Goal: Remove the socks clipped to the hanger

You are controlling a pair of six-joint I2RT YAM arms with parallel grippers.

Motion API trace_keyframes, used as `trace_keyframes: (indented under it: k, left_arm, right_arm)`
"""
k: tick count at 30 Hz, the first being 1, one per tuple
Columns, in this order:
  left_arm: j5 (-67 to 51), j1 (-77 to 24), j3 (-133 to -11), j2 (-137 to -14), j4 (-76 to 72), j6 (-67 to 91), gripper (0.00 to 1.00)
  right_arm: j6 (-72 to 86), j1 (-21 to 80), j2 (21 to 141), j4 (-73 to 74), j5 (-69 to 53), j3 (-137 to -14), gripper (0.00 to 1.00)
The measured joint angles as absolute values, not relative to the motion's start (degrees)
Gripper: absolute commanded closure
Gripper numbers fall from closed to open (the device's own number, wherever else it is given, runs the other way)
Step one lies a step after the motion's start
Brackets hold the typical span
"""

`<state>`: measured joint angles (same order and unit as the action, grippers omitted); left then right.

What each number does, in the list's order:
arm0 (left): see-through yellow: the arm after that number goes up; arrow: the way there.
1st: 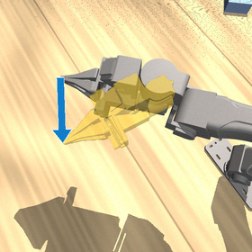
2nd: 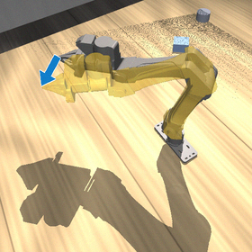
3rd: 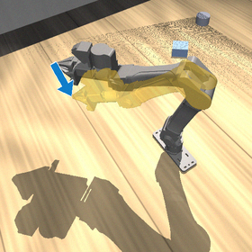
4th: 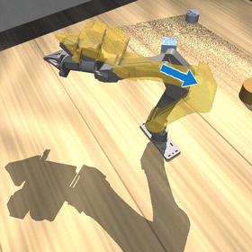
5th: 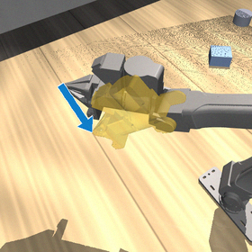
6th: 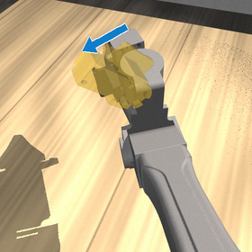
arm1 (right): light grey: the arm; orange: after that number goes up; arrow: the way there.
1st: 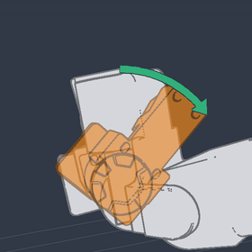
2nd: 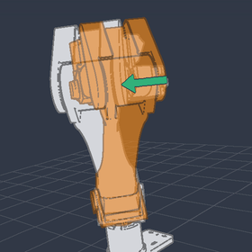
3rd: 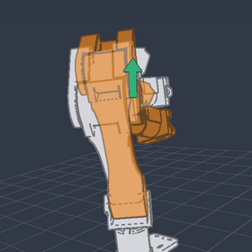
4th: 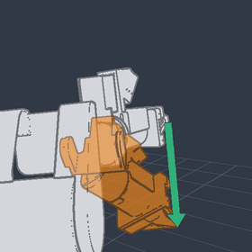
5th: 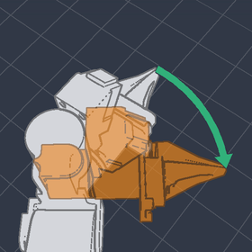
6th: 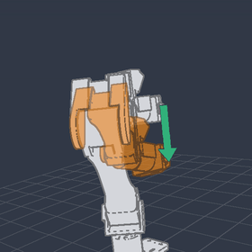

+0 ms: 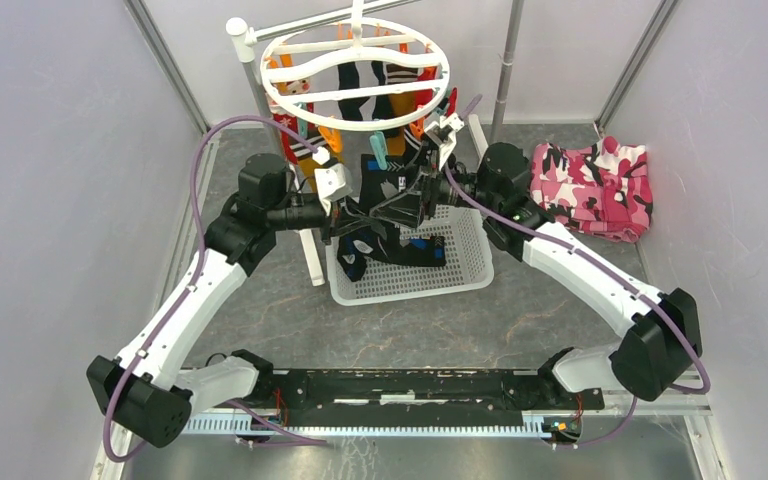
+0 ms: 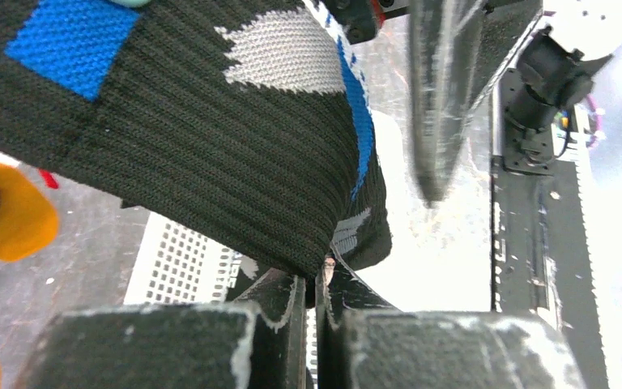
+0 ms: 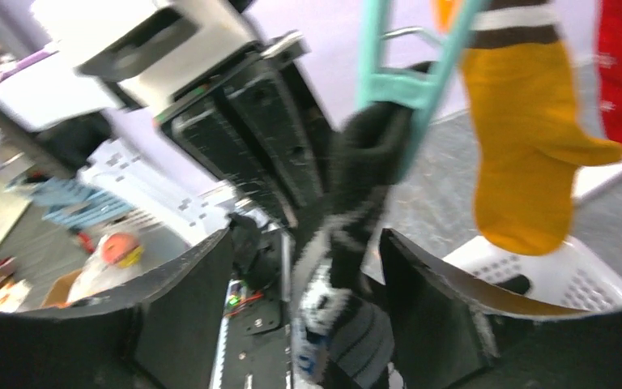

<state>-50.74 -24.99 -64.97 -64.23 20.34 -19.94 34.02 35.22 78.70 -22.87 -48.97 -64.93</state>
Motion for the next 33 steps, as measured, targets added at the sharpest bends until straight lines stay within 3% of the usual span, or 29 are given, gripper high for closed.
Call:
trace_keyframes:
  k: [1,7,13,21,27,33]
  left_arm:
    - [-49.91,-24.99,-64.42,-63.75,19.64,-19.94,0.98]
    - [-47.24,-24.99,-61.45,-60.27,17.28,-18.65,0.98]
    - [-46.59,-24.99,-61.41,-60.2,16.4,-17.32,0.98]
    - [-46.46,-25.23,-61.41,-60.2,16.12,-16.38,0.98]
    - [-45.98,-25.45,-61.36,-60.2,16.1,-16.1,0.97]
    - [-43.55,-26.06,-60.36,-60.23,15.9,-16.1,0.98]
  right_arm:
    - [32.32,35.27,78.52,-20.27,-46.61,-65.65,0.17]
    - [25.56,35.24,76.4,-11.77,-32.75,-70.35,0.14]
    - [25.3,35.24,78.41,-13.52,-29.61,-77.01,0.19]
    - [29.65,35.97,82.0,-18.74,-29.21,-77.14,0.25]
    - [31.94,36.99,83.53,-20.93,-27.64,-77.14,0.42]
    - [34.28,37.65,84.9,-23.59,-26.2,-78.5,0.8]
